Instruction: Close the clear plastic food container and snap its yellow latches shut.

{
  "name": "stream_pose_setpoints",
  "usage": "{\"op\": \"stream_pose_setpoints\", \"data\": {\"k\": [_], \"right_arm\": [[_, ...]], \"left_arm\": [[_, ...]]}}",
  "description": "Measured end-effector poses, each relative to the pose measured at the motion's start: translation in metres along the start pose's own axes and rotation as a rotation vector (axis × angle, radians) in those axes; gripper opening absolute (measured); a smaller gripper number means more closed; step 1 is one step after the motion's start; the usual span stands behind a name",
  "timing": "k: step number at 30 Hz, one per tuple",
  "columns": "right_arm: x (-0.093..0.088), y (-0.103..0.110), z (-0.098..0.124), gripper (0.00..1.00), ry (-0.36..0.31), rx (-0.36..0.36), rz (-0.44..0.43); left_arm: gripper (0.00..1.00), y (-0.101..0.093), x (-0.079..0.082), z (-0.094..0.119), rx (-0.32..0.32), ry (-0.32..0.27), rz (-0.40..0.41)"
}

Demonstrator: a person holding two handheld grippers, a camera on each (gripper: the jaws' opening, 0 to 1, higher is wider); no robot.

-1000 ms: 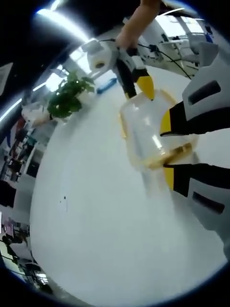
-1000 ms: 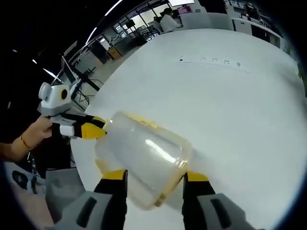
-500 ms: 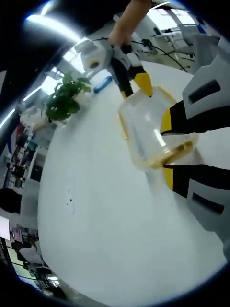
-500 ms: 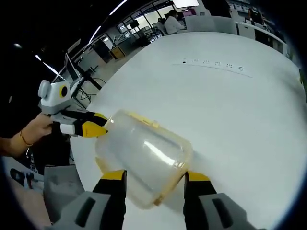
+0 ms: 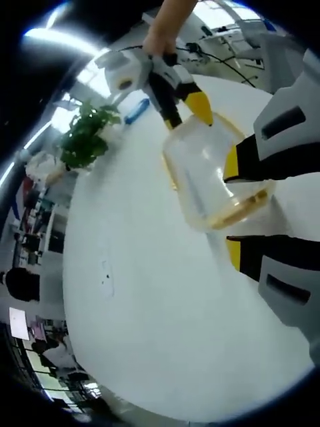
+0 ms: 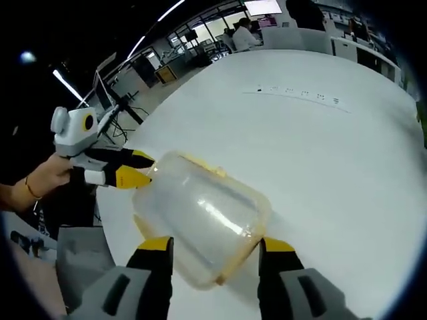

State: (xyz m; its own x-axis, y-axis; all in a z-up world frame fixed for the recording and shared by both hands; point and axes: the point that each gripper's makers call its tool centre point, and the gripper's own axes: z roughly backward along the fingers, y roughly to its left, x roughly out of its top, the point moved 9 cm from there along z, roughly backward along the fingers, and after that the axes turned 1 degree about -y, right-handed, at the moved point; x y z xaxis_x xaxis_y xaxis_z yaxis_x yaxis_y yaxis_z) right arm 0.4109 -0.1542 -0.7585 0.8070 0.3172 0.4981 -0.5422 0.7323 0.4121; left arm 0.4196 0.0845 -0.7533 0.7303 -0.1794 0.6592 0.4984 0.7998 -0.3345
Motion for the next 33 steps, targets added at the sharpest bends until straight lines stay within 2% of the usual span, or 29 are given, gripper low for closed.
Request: {"op": "stream_pose_setpoints", "data": {"k": [5, 11, 16, 28, 33], "right_arm": [[-0.002, 0.002, 0.002, 0.51, 0.007, -0.003, 0.019], [-0.001, 0.006, 0.007, 0.51, 0.006, -0.016, 0.053], [0.003, 0.007, 0.011, 0.51, -0.007, -0.032, 0.087], [-0.005, 0.003, 0.01, 0.52, 0.002, -0.025, 0.049], [-0.009, 0.001, 0.007, 0.56, 0.014, -0.019, 0.044]], "left_arm": [[0.36, 0.002, 0.0, 0.004, 0.028, -0.002, -0.044], [0.39, 0.003, 0.002, 0.01, 0.028, -0.015, -0.076], [0.42, -0.002, 0.005, 0.013, 0.018, -0.016, -0.137], [0.43, -0.009, 0.004, 0.01, -0.01, 0.001, -0.162], [0.44, -0.011, 0.004, 0.009, -0.014, 0.006, -0.173]]}}
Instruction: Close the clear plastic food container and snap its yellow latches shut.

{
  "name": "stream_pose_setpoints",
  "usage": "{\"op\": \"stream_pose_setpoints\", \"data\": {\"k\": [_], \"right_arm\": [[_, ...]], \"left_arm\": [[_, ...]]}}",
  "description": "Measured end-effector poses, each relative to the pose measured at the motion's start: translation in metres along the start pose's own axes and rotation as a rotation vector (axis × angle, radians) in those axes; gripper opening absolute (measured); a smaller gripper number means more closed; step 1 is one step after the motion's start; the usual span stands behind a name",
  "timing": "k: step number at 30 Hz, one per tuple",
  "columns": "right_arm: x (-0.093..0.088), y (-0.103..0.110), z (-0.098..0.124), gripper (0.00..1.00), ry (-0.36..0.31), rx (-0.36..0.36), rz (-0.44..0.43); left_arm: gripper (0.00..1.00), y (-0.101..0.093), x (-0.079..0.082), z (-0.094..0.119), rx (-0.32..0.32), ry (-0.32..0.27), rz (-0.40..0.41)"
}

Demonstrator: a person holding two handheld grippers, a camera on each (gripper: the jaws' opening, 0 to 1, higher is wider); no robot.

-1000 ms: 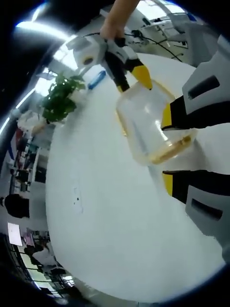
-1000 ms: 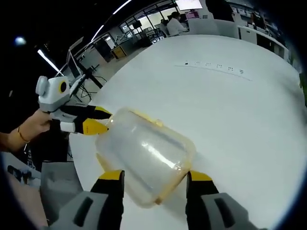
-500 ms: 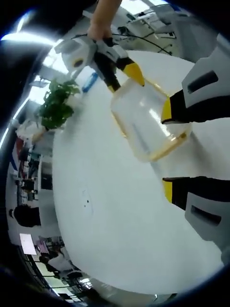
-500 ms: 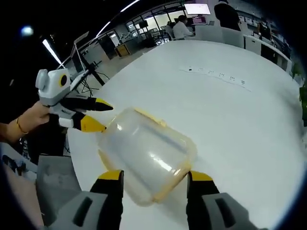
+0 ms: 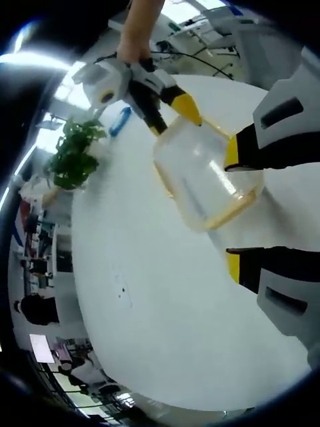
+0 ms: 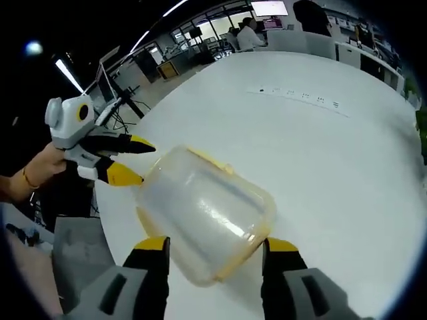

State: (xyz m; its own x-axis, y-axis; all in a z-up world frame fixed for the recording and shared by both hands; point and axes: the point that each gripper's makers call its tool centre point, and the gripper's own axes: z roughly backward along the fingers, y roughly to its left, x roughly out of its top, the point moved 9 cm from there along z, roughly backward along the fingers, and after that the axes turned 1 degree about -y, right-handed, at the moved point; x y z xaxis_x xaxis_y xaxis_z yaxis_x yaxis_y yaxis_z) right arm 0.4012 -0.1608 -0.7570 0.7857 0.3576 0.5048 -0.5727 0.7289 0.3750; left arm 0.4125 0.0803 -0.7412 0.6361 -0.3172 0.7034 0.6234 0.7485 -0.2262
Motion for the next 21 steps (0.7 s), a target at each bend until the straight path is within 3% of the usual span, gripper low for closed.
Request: {"op": "stream_pose_setpoints", "data": {"k": [12, 21], "right_arm": [[0.007, -0.008, 0.01, 0.59, -0.05, -0.025, -0.009], [0.009, -0.005, 0.016, 0.59, -0.068, -0.03, 0.011]], "left_arm": [[0.45, -0.004, 0.001, -0.002, -0.01, -0.003, -0.014], [0.48, -0.009, 0.008, 0.0, -0.019, -0.009, -0.083]]}}
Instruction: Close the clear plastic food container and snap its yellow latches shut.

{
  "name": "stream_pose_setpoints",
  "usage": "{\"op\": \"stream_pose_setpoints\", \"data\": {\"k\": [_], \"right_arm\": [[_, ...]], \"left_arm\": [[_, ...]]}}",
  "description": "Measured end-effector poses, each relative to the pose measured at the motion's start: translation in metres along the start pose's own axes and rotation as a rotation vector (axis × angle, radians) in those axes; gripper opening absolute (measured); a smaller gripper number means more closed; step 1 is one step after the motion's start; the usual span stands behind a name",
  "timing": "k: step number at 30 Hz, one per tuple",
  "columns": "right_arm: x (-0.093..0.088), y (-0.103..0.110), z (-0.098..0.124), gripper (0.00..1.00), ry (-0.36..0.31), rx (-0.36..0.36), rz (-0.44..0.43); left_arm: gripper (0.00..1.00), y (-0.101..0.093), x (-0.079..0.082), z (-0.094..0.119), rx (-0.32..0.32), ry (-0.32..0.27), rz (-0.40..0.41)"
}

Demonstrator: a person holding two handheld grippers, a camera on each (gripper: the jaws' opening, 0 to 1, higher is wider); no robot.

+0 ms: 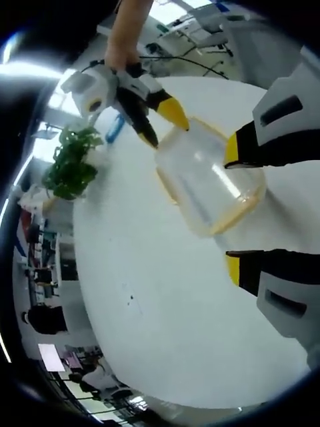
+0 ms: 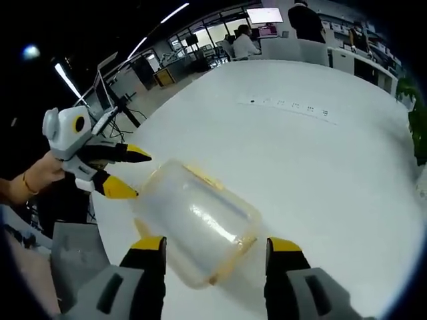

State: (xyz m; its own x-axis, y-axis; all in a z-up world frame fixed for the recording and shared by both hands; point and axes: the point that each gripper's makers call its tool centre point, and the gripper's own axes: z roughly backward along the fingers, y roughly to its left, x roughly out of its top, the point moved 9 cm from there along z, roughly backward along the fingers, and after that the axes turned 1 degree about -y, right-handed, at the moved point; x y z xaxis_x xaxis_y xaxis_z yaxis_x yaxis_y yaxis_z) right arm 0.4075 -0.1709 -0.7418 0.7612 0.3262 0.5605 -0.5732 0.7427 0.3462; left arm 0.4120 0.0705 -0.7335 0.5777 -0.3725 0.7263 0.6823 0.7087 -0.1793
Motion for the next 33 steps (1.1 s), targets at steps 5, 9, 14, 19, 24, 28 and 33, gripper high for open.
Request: {"op": "stream_pose_setpoints", "data": {"k": [5, 9, 14, 19, 24, 28, 33], "right_arm": [[0.004, 0.005, 0.002, 0.58, -0.009, 0.001, 0.034], [0.007, 0.007, 0.004, 0.57, -0.024, 0.0, 0.06], [0.01, 0.01, 0.004, 0.56, -0.027, 0.006, 0.081], [0.012, 0.013, 0.004, 0.55, -0.036, 0.017, 0.094], [0.014, 0.017, 0.002, 0.53, -0.043, 0.029, 0.106], [0.016, 0.018, 0.001, 0.51, -0.047, 0.029, 0.128], [0.018, 0.021, -0.001, 0.49, -0.055, 0.042, 0.134]], "left_arm": [[0.5, -0.003, 0.004, 0.001, -0.006, -0.008, -0.039], [0.5, -0.006, 0.005, 0.002, -0.01, -0.007, -0.07], [0.5, -0.01, 0.006, 0.001, -0.02, -0.009, -0.095], [0.49, -0.013, 0.008, -0.001, -0.028, -0.014, -0.114], [0.49, -0.018, 0.008, -0.003, -0.046, -0.012, -0.123], [0.48, -0.02, 0.008, -0.005, -0.057, -0.013, -0.131], [0.46, -0.023, 0.009, -0.008, -0.066, -0.016, -0.144]]}}
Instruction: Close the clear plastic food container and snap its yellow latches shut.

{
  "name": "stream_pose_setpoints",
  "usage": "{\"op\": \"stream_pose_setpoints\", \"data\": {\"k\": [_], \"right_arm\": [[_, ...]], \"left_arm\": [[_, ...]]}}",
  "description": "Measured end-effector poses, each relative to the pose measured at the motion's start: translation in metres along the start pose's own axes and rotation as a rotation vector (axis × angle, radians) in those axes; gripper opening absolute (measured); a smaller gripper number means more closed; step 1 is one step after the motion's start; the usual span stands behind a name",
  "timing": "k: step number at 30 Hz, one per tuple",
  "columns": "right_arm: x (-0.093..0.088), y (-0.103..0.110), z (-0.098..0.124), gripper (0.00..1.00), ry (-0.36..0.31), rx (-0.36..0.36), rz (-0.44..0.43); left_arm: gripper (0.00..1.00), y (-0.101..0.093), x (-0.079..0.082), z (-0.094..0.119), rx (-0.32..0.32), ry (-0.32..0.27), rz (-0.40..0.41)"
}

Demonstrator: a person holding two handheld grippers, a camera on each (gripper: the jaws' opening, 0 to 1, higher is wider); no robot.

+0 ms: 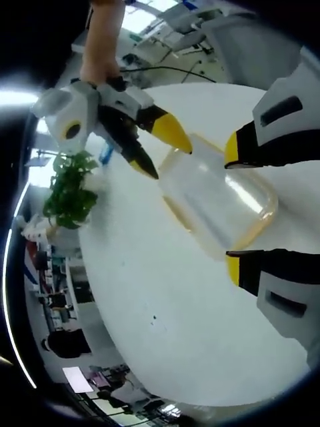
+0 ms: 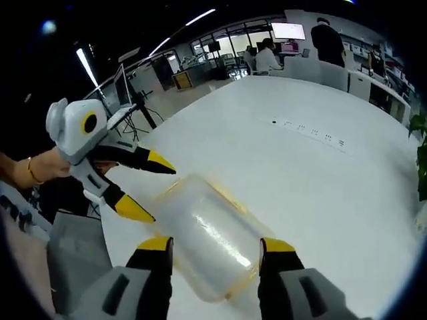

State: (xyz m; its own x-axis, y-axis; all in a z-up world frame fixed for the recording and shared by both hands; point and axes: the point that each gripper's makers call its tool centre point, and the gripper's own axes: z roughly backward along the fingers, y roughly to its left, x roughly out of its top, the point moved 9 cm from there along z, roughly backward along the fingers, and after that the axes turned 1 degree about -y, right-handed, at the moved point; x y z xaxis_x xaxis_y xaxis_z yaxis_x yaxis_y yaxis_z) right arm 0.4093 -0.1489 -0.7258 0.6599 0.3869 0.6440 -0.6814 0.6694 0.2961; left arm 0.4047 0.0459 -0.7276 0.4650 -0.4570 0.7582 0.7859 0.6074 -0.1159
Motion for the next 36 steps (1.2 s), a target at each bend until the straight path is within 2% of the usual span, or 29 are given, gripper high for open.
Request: {"op": "stream_pose_setpoints", "data": {"k": [12, 17, 36], "right_arm": [[0.006, 0.006, -0.008, 0.46, -0.03, 0.034, 0.013], [0.008, 0.008, -0.012, 0.45, -0.04, 0.043, 0.015], [0.013, 0.012, -0.023, 0.43, -0.036, 0.069, 0.03]], "left_arm": [[0.45, -0.007, 0.002, -0.01, -0.035, 0.0, -0.035], [0.44, -0.008, 0.005, -0.015, -0.039, -0.009, -0.023], [0.43, -0.016, 0.011, -0.026, -0.071, -0.001, -0.071]]}}
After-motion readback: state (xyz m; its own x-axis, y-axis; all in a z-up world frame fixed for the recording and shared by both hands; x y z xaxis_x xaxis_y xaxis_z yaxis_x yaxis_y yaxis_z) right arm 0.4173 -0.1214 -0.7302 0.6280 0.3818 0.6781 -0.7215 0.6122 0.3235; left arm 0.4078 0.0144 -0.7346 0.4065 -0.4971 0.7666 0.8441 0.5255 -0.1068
